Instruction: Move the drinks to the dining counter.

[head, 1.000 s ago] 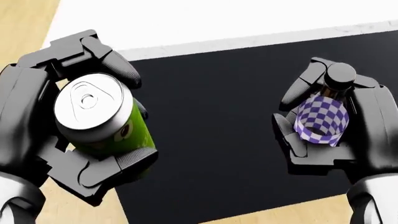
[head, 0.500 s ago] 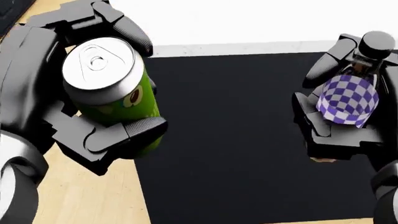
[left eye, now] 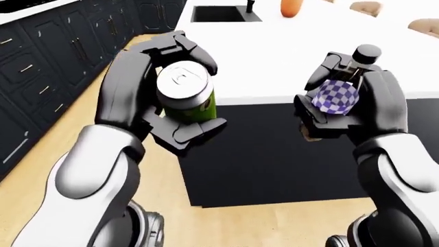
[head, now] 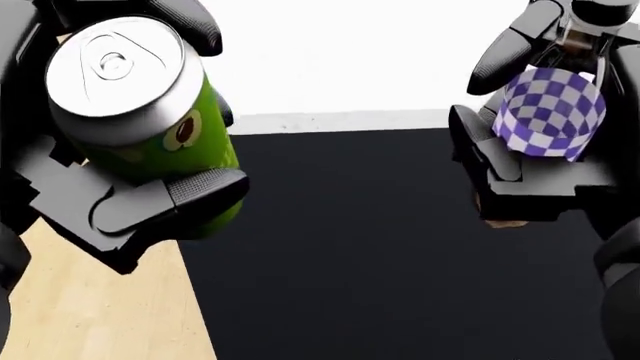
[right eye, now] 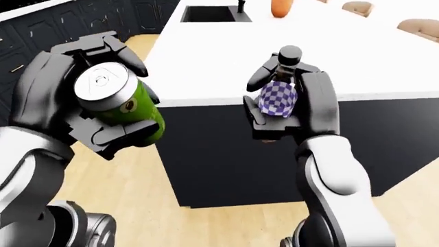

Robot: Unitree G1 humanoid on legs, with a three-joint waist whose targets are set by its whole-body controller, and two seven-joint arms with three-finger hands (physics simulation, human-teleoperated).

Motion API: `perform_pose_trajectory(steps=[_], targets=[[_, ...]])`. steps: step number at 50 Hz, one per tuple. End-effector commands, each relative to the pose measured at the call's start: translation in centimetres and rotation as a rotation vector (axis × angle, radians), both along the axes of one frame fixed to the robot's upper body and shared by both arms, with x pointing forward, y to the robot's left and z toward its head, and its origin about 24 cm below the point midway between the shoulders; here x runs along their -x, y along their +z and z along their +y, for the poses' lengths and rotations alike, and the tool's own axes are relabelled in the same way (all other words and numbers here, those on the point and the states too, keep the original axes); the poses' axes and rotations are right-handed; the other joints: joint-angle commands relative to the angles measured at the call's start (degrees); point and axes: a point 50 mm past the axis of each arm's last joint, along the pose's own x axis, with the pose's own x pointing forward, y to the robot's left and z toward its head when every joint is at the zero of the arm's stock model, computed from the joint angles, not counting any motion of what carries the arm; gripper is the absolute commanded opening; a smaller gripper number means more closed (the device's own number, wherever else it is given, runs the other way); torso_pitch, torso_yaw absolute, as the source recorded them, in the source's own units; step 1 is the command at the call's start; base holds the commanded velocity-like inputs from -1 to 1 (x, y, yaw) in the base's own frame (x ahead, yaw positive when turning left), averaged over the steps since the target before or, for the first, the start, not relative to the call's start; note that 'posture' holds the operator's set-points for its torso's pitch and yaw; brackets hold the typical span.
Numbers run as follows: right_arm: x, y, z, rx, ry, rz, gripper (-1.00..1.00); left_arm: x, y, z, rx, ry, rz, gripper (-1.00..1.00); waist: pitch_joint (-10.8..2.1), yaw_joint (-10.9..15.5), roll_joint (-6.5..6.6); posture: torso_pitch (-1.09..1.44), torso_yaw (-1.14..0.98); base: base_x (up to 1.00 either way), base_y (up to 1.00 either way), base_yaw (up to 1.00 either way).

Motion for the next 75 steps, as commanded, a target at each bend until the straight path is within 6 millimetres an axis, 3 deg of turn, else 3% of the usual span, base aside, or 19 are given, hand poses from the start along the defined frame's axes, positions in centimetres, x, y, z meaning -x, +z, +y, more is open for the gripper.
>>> perform_pose_trajectory(steps=[1, 5, 6, 8, 10, 15, 18, 19, 26, 29, 33, 34, 37, 42, 44, 48, 61, 69, 75], targets=[[0.31, 0.88, 0.26, 0.005, 0.015, -0.057, -1.00, 0.24, 0.98, 0.51, 0.019, 0.032, -0.060, -1.00, -0.55, -0.03, -0.19, 0.00, 0.00, 0.02, 0.00, 0.00], [0.23, 0.70, 0.41, 0.007, 0.021, -0.050, -1.00, 0.41, 1.05, 0.64, 0.021, 0.035, -0.063, -1.00, -1.25, -0.18, 4.44, 0.00, 0.00, 0.03, 0.00, 0.00], [0.31, 0.73, 0.42, 0.008, 0.023, -0.053, -1.00, 0.43, 1.03, 0.66, 0.021, 0.036, -0.064, -1.00, -2.62, -0.01, 2.22, 0.00, 0.00, 0.32, 0.00, 0.00], [0.42, 0.73, 0.44, 0.005, 0.023, -0.053, -1.00, 0.44, 0.97, 0.67, 0.022, 0.035, -0.064, -1.00, 0.38, 0.33, 3.70, 0.00, 0.00, 0.39, 0.00, 0.00], [0.38, 0.64, 0.45, 0.004, 0.023, -0.053, -1.00, 0.39, 0.88, 0.73, 0.023, 0.036, -0.063, -1.00, 0.23, 0.75, 3.58, 0.00, 0.00, 0.41, 0.00, 0.00], [0.27, 0.56, 0.39, 0.003, 0.022, -0.053, -1.00, 0.26, 0.69, 0.69, 0.024, 0.036, -0.059, -1.00, 0.64, 1.00, 0.97, 0.00, 0.00, 0.41, 0.00, 0.00], [0.11, 0.52, 0.40, 0.005, 0.023, -0.054, -1.00, 0.17, 0.64, 0.79, 0.027, 0.040, -0.058, -1.00, -1.06, 0.54, -4.31, 0.00, 0.00, 0.41, 0.00, 0.00], [0.10, 0.48, 0.41, 0.004, 0.023, -0.054, -1.00, 0.18, 0.64, 0.81, 0.027, 0.040, -0.058, -1.00, -0.03, 0.43, -2.07, 0.00, 0.00, 0.41, 0.00, 0.00], [0.18, 0.52, 0.42, 0.003, 0.020, -0.055, -1.00, 0.33, 0.81, 0.99, 0.029, 0.044, -0.062, -1.00, -0.07, 0.09, -0.59, 0.00, 0.00, 0.08, 0.00, 0.00], [0.15, 0.57, 0.41, 0.004, 0.020, -0.055, -1.00, 0.32, 0.86, 0.97, 0.029, 0.044, -0.062, -1.00, -1.18, -0.57, 3.08, 0.00, 0.00, 0.00, 0.00, 0.00], [0.17, 0.56, 0.40, 0.007, 0.018, -0.053, -1.00, 0.43, 0.96, 1.08, 0.031, 0.048, -0.066, -1.00, -0.54, -0.24, 1.94, 0.00, 0.00, 0.00, 0.00, 0.00], [0.18, 0.49, 0.40, 0.012, 0.018, -0.053, -1.00, 0.43, 0.91, 1.11, 0.029, 0.049, -0.065, -1.00, -2.55, -0.10, 2.66, 0.00, 0.00, 0.22, 0.00, 0.00], [0.20, 0.49, 0.43, 0.014, 0.019, -0.053, -1.00, 0.40, 0.88, 1.10, 0.030, 0.049, -0.064, -1.00, 0.14, 0.88, 3.30, 0.00, 0.00, 0.38, 0.00, 0.00], [0.10, 0.41, 0.46, 0.016, 0.021, -0.055, -1.00, 0.36, 0.92, 1.14, 0.029, 0.049, -0.064, -1.00, 0.83, 1.36, 0.47, 0.00, 0.00, 0.42, 0.00, 0.00], [-0.03, 0.40, 0.54, 0.016, 0.022, -0.054, -1.00, 0.24, 0.87, 1.17, 0.031, 0.049, -0.062, -1.00, -0.46, 0.78, -3.34, 0.00, 0.00, 0.41, 0.00, 0.00], [-0.12, 0.32, 0.70, 0.018, 0.025, -0.051, -1.00, 0.03, 0.56, 1.31, 0.032, 0.051, -0.057, -1.00, 0.88, 0.49, -2.03, 0.00, 0.00, 0.29, 0.00, 0.00], [-0.10, 0.09, 0.78, 0.008, 0.039, -0.047, -1.00, 0.18, 0.58, 1.32, 0.036, 0.054, -0.061, -1.00, -1.35, 1.20, 3.80, 0.00, 0.00, 0.00, 0.00, 0.17], [-0.05, 0.28, 0.58, -0.004, 0.031, -0.048, -1.00, 0.04, 0.66, 1.24, 0.034, 0.052, -0.061, -1.00, -0.06, -1.12, -2.80, 0.00, 0.00, 0.00, 0.00, 0.75], [-0.07, 0.31, 0.40, -0.007, 0.025, -0.050, -1.00, -0.08, 0.74, 1.06, 0.031, 0.051, -0.059, -1.00, 0.01, 0.14, -1.81, 0.00, 0.00, 0.00, 0.00, 0.00]])
